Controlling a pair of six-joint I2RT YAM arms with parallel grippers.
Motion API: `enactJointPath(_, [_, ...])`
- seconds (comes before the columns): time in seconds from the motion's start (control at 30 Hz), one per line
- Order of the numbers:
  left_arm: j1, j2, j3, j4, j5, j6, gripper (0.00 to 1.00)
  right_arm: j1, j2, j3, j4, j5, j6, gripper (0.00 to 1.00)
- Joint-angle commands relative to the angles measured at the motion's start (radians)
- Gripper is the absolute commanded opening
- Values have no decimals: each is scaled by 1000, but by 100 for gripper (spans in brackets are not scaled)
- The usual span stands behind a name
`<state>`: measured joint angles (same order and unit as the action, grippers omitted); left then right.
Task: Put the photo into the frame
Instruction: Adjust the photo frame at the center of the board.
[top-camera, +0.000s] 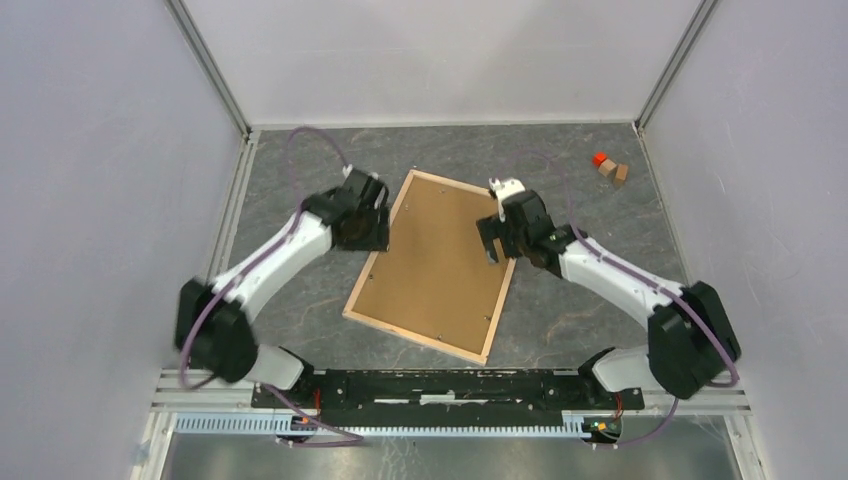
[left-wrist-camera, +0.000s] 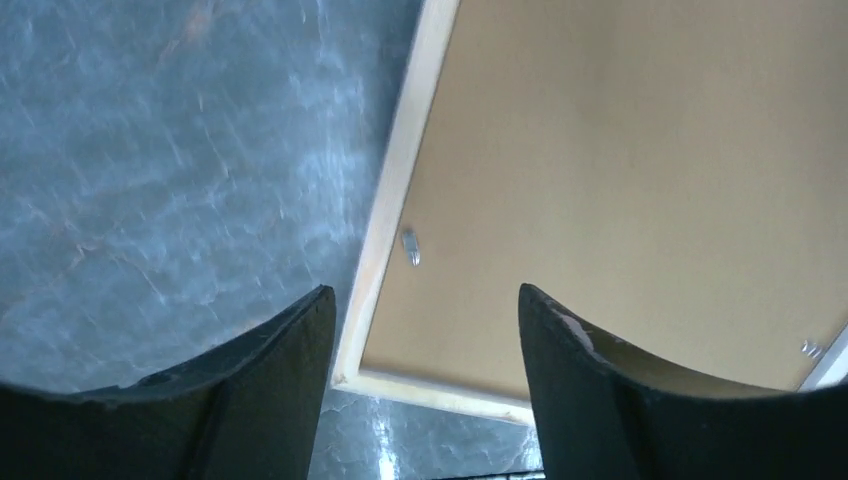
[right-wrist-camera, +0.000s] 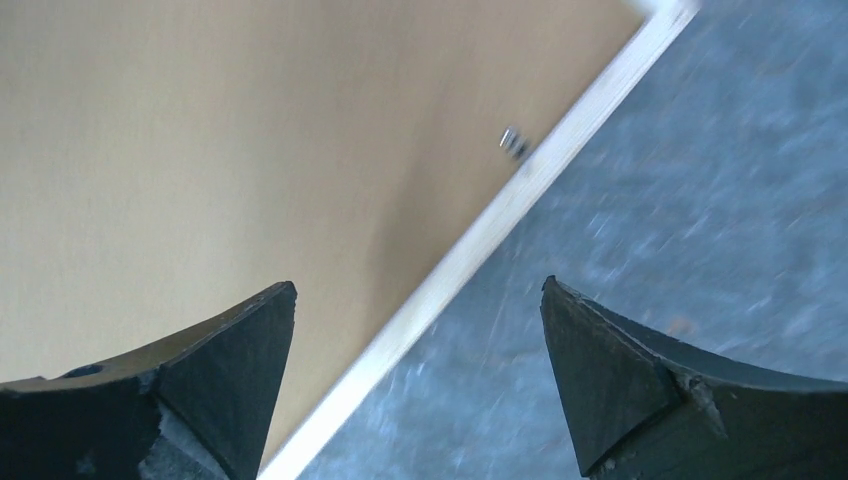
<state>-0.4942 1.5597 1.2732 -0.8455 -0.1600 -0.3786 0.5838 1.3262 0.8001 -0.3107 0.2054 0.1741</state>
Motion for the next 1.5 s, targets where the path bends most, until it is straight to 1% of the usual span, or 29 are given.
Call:
enactJointPath(0.0, [-172, -310, -337, 168, -61, -266, 72, -78, 187, 259, 19, 20, -136, 98])
enactJointPath(0.07, [-312, -370, -434, 194, -49, -382, 73, -100, 310, 413, 12, 23, -165, 98])
enactJointPath(0.13, [-426, -391, -476, 198, -44, -481, 77, -117, 414, 549, 0, 19, -201, 98])
enactJointPath(0.17, [-484, -398, -490, 204, -80, -530, 82, -124, 455, 601, 2, 21, -201, 98])
enactJointPath(0.2, [-556, -403, -504, 200, -143, -575, 90, -137, 503, 657, 3, 13, -195, 98])
enactJointPath(0.23, [-626, -405, -523, 203, -206, -638, 95, -150, 551, 716, -2, -11, -192, 98])
enactJointPath(0.27, [-677, -397, -542, 217, -230, -664, 96, -161, 603, 775, -11, -34, -191, 97])
enactJointPath(0.37, [-738, -340, -558, 236, -228, -718, 96, -199, 724, 900, -34, -100, -179, 97])
enactJointPath(0.43, [-752, -317, -564, 260, -215, -748, 95, -226, 777, 940, -23, -167, -147, 96])
enactJointPath(0.53, [-761, -312, -611, 313, -173, -850, 96, -262, 860, 1001, -21, -294, -104, 94])
enactJointPath(0.6, [-760, -313, -653, 347, -149, -907, 96, -283, 894, 1001, -1, -372, -78, 91])
enactJointPath(0.67, [-757, -319, -668, 347, -162, -941, 97, -298, 901, 974, 19, -417, -56, 88])
enactJointPath(0.73, [-740, -319, -676, 369, -149, -946, 100, -302, 887, 917, 51, -434, -42, 85])
enactJointPath(0.8, [-706, -296, -672, 393, -107, -933, 100, -302, 858, 846, 71, -435, -32, 82])
enactJointPath(0.87, [-668, -253, -662, 406, -57, -921, 100, -302, 822, 776, 91, -437, -18, 75])
enactJointPath(0.93, [-618, -220, -660, 423, -10, -893, 100, -301, 779, 706, 100, -436, -14, 68])
enactJointPath(1.0, [-550, -220, -672, 441, 19, -856, 98, -301, 713, 606, 128, -410, 3, 65])
enactJointPath(1.13, [-360, -235, -673, 443, 77, -737, 90, -302, 519, 322, 194, -345, 33, 63])
enactJointPath(1.2, [-246, -211, -631, 409, 116, -637, 87, -302, 417, 180, 221, -303, 47, 63])
enactJointPath(1.27, [-159, -171, -562, 347, 138, -529, 85, -298, 321, 35, 267, -305, 70, 63])
enactJointPath(1.33, [-81, -123, -493, 281, 147, -443, 81, -286, 250, -75, 284, -322, 75, 65])
enactJointPath(1.37, [-46, -102, -462, 258, 155, -415, 77, -274, 218, -116, 275, -318, 70, 66])
enactJointPath(1.47, [81, -13, -390, 234, 231, -334, 71, -249, 137, -204, 264, -311, 62, 68])
